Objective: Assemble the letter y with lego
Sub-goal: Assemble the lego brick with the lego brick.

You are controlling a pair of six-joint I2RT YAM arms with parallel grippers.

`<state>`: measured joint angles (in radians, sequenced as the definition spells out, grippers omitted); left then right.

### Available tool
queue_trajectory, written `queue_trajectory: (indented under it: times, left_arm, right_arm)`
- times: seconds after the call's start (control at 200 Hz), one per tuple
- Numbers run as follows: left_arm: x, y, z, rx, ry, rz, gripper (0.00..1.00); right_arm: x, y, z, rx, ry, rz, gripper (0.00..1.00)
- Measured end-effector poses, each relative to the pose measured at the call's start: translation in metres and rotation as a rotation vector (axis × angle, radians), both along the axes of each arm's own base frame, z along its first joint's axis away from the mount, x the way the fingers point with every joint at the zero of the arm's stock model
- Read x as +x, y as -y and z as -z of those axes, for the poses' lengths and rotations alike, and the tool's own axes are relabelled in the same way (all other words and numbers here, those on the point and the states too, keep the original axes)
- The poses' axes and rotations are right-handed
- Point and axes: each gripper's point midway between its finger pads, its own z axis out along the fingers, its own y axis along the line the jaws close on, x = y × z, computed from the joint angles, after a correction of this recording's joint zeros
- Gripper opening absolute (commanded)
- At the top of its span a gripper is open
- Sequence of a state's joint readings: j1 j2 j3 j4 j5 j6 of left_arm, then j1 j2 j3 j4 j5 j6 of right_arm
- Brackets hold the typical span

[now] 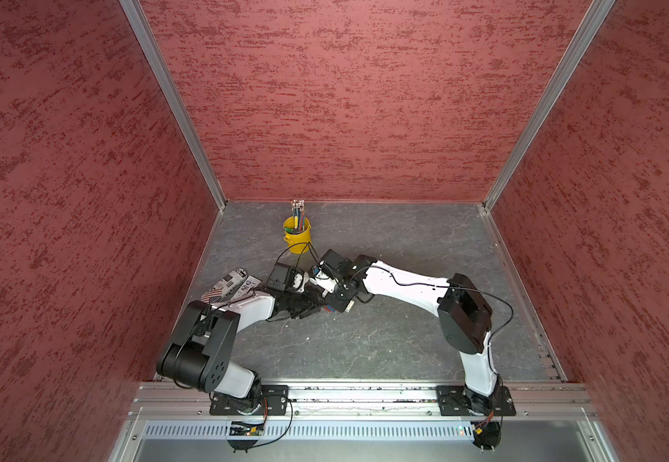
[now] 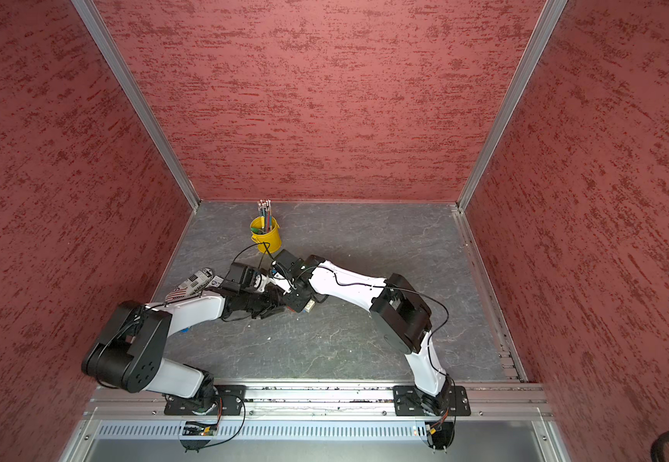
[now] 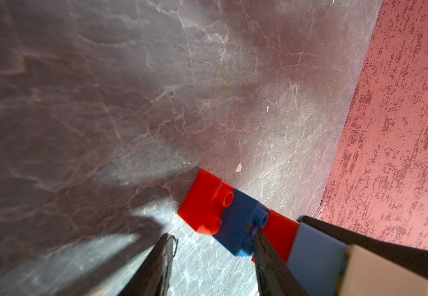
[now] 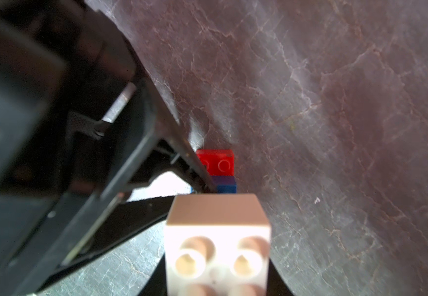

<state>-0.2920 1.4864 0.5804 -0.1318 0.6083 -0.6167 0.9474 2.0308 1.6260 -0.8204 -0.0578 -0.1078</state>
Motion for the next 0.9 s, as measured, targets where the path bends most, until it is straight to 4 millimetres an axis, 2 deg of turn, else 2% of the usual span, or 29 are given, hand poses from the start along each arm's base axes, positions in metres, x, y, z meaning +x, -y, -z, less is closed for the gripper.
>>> queue_trajectory:
  times: [0.902]
  left_arm:
    - [-0.001, -0.0004, 0.0007, -0.033, 0.023, -0.017, 0.5]
  right_arm:
    - [-0.0011, 0.0, 0.0016, -0.009, 0.049, -0.011, 0.33]
